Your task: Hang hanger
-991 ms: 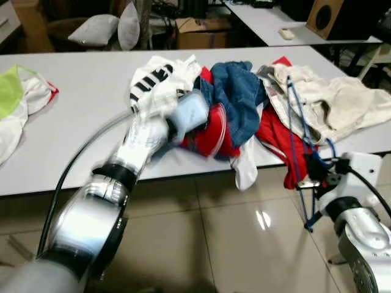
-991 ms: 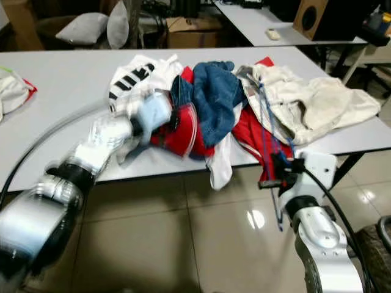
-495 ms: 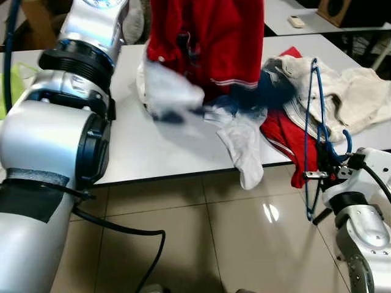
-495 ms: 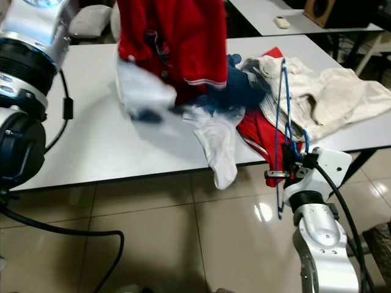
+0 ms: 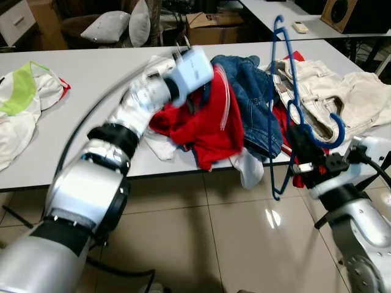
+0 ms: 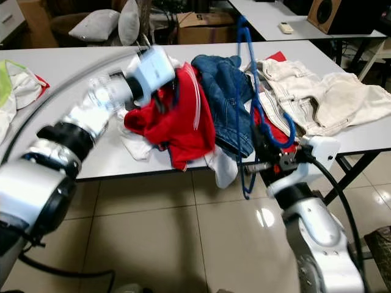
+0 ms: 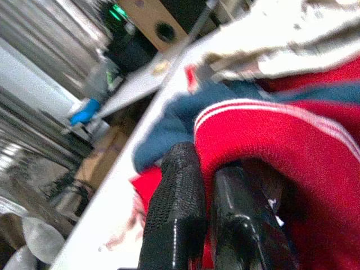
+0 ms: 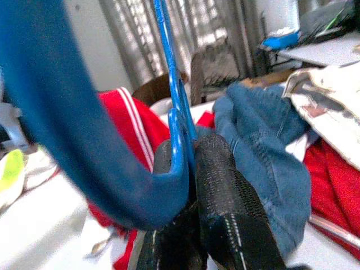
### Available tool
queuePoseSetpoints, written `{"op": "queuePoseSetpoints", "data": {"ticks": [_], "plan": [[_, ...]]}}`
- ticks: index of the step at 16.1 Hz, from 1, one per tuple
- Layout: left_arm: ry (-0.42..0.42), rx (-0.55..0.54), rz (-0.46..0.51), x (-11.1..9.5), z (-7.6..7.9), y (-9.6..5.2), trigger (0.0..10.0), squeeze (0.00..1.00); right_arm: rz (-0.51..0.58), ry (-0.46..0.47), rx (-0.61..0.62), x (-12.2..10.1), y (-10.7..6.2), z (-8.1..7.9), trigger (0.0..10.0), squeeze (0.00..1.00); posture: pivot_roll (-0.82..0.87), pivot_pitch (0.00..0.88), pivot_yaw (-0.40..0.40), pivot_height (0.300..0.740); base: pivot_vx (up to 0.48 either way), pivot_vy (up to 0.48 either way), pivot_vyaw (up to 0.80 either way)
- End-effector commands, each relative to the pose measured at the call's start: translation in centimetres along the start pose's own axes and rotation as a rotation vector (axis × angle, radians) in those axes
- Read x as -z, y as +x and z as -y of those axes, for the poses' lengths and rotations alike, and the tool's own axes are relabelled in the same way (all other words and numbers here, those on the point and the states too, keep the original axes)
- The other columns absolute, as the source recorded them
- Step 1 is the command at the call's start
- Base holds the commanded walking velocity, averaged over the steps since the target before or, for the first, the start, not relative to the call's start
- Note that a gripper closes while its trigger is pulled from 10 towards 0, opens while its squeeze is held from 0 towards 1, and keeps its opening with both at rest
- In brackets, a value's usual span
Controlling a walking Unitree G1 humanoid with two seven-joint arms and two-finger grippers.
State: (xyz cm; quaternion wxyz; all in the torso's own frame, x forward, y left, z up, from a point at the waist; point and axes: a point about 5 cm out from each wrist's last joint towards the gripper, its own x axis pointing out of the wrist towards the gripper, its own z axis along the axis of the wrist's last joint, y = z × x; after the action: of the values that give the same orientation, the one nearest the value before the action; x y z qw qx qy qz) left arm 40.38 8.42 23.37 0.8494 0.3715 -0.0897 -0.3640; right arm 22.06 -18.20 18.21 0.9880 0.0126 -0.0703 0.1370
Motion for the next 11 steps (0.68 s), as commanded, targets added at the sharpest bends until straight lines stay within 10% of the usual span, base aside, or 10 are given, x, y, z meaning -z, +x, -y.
{"op": "queuePoseSetpoints", "data": {"ticks": [1,3,4,5,6,11], "plan": [[0.020,0.033,-0.043,0.8,0.8,-0.1,0.0,0.00,0.006,0.001,-0.017,-0.5,-0.7,0.4,10.0,0.00,-0.14,0.000,0.021,0.740,0.000,0.000,0.00],[-0.020,0.068,-0.048,1.0,1.7,0.2,0.0,0.00,0.005,0.052,-0.077,-0.9,-1.3,0.4,10.0,0.00,-0.14,0.000,0.023,0.740,0.000,0.000,0.00],[-0.071,0.096,-0.033,0.9,2.6,0.6,10.0,0.00,0.003,0.057,-0.076,-0.9,-1.4,0.4,10.0,0.00,-0.15,0.000,0.026,0.740,0.000,0.000,0.00],[-0.157,0.153,-0.001,0.6,4.1,1.2,10.0,0.26,-0.002,0.055,-0.041,-0.7,-1.3,0.7,10.0,0.00,-0.15,0.000,0.026,0.740,0.000,0.000,0.00],[-0.155,0.196,0.010,0.4,5.5,1.7,10.0,1.00,-0.012,0.046,-0.005,-0.4,-1.2,1.0,10.0,0.00,-0.16,0.000,0.034,0.740,0.000,0.000,0.00],[0.023,0.328,-0.054,1.8,7.1,0.9,10.0,1.00,-0.031,0.054,0.001,-0.2,-1.4,0.8,10.0,0.00,-0.17,0.000,0.043,0.740,0.000,0.000,0.00]]}}
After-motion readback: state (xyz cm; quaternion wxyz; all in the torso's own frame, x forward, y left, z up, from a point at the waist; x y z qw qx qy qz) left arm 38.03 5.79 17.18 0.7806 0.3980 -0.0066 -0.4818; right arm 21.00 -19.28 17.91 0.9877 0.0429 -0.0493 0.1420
